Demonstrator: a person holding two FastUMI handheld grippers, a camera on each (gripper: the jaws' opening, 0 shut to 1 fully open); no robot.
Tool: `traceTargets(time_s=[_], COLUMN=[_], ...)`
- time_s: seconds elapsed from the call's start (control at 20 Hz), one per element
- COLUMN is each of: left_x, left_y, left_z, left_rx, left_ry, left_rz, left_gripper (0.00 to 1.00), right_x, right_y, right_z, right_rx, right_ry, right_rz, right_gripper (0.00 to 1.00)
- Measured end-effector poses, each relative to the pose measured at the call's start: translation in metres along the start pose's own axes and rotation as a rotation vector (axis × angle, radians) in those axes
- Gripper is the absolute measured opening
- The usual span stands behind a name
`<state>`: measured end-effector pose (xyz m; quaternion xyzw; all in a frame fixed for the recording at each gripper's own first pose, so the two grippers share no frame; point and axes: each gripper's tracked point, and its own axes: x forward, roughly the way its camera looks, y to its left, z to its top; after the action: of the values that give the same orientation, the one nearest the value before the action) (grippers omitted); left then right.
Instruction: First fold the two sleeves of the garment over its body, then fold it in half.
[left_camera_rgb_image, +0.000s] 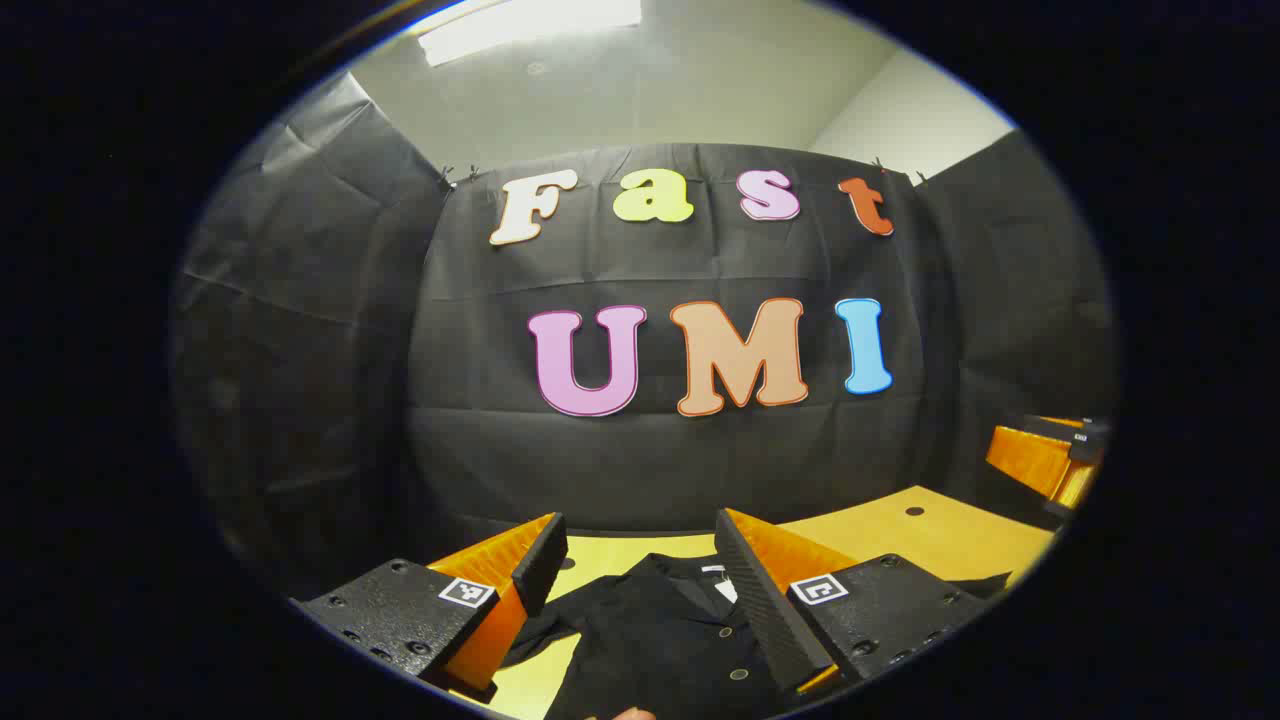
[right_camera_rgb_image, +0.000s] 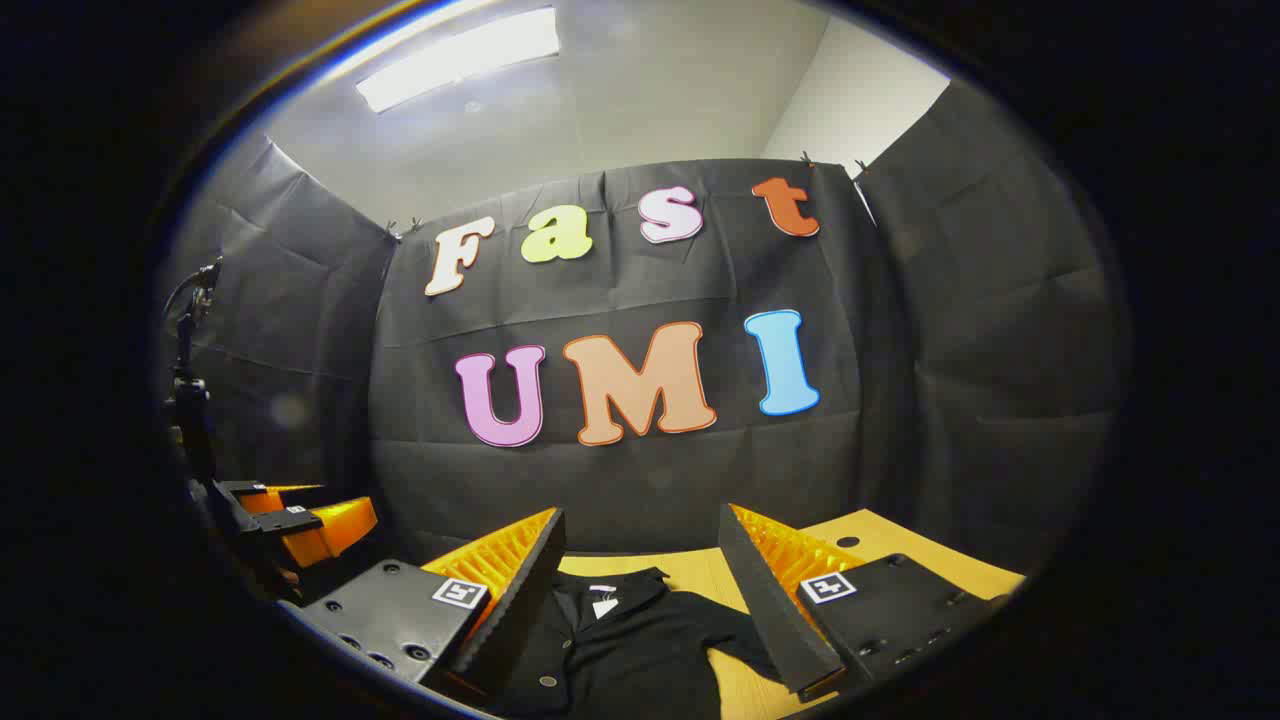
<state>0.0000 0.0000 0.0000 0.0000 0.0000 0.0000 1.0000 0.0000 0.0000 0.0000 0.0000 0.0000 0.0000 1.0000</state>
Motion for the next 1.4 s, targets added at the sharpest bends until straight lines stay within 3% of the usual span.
traceTargets(time_s=[0.2, 0.35, 0.4, 0.45, 0.7, 0.75, 0.95, 1.0, 1.05, 1.35, 1.4], left_x=[-0.008, -0.012, -0.013, -0.015, -0.016, -0.016, -0.012, -0.012, -0.012, -0.011, -0.012], left_y=[-0.007, 0.005, 0.009, 0.012, 0.017, 0.018, 0.019, 0.020, 0.020, 0.016, 0.016], left_z=[0.008, 0.014, 0.013, 0.010, 0.016, 0.017, 0.020, 0.020, 0.022, 0.030, 0.031], left_rx=[-0.031, -0.052, -0.056, -0.061, -0.080, -0.083, -0.104, -0.103, -0.100, -0.096, -0.099], left_ry=[-0.015, -0.034, -0.034, -0.029, -0.044, -0.052, -0.057, -0.060, -0.062, -0.080, -0.082], left_rz=[-0.050, -0.042, -0.036, -0.033, -0.042, -0.042, -0.038, -0.037, -0.036, -0.039, -0.037], left_gripper=[0.89, 0.94, 0.89, 0.89, 0.93, 0.89, 0.89, 0.93, 0.89, 0.89, 0.93], right_x=[-0.011, -0.022, -0.023, -0.024, -0.025, -0.024, -0.025, -0.026, -0.027, -0.023, -0.023], right_y=[0.003, 0.010, 0.012, 0.015, 0.021, 0.022, 0.018, 0.015, 0.012, 0.013, 0.015], right_z=[0.002, 0.010, 0.010, 0.006, 0.017, 0.016, 0.020, 0.022, 0.025, 0.028, 0.030], right_rx=[0.038, 0.017, 0.010, 0.008, -0.009, -0.020, -0.038, -0.041, -0.044, -0.043, -0.045], right_ry=[0.004, -0.026, -0.026, -0.017, -0.036, -0.036, -0.039, -0.044, -0.048, -0.055, -0.057], right_rz=[-0.035, -0.044, -0.050, -0.043, -0.038, -0.032, -0.036, -0.039, -0.042, -0.026, -0.022], right_gripper=[0.97, 0.97, 0.97, 0.94, 0.97, 0.97, 0.94, 0.97, 0.97, 0.97, 0.97])
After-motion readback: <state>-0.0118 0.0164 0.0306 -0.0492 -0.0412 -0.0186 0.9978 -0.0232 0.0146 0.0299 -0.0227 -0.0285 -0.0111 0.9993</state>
